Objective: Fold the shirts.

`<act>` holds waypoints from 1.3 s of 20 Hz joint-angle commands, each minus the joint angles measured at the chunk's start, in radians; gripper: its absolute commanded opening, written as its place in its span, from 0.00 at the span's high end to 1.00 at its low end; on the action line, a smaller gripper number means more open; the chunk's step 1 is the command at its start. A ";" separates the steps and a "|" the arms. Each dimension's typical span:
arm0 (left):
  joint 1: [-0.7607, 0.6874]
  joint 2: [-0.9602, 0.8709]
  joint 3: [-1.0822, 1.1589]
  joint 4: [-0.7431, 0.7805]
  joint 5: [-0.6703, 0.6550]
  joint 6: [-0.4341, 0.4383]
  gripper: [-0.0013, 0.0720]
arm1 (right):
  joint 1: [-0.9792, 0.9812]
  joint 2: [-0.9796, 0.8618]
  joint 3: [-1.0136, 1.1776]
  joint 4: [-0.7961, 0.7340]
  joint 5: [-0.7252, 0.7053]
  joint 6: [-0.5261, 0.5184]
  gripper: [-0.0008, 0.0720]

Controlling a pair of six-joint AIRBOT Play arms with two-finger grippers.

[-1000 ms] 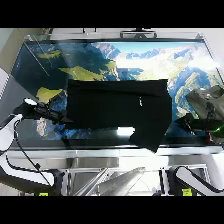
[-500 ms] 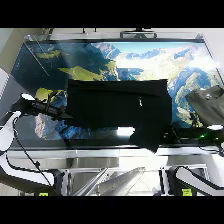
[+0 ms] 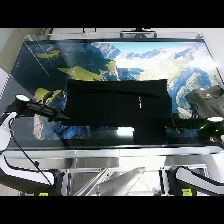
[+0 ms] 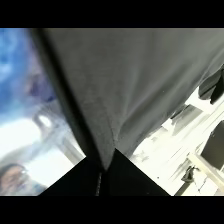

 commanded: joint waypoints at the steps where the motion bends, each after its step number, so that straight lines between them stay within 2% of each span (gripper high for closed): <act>1: 0.067 0.000 0.001 0.000 -0.025 -0.023 0.97 | 0.001 0.003 0.100 0.032 0.058 0.031 0.97; 5: 0.068 0.000 0.002 -0.121 -0.018 -0.008 0.97 | 0.050 0.002 0.161 0.203 0.062 -0.031 0.97; 6: 0.061 0.000 0.004 -0.169 -0.008 0.004 0.97 | 0.071 -0.004 0.189 0.246 0.034 -0.031 0.97; 8: 0.046 -0.001 0.050 -0.153 0.034 0.002 0.97 | 0.104 -0.038 0.266 0.288 -0.035 -0.029 0.97; 12: 0.045 -0.001 0.204 -0.153 0.089 -0.002 0.95 | 0.166 -0.215 0.475 0.345 -0.069 -0.030 0.97; 17: 0.045 -0.036 0.341 -0.153 0.279 0.011 0.95 | 0.256 -0.463 0.695 0.380 -0.174 -0.037 0.97; 21: 0.012 -0.182 0.440 -0.153 0.246 0.012 0.95 | 0.300 -0.583 0.787 0.380 -0.218 -0.102 0.97; 26: -0.036 -0.371 0.614 -0.154 0.152 0.024 0.95 | 0.306 -0.602 0.792 0.375 -0.323 -0.136 0.97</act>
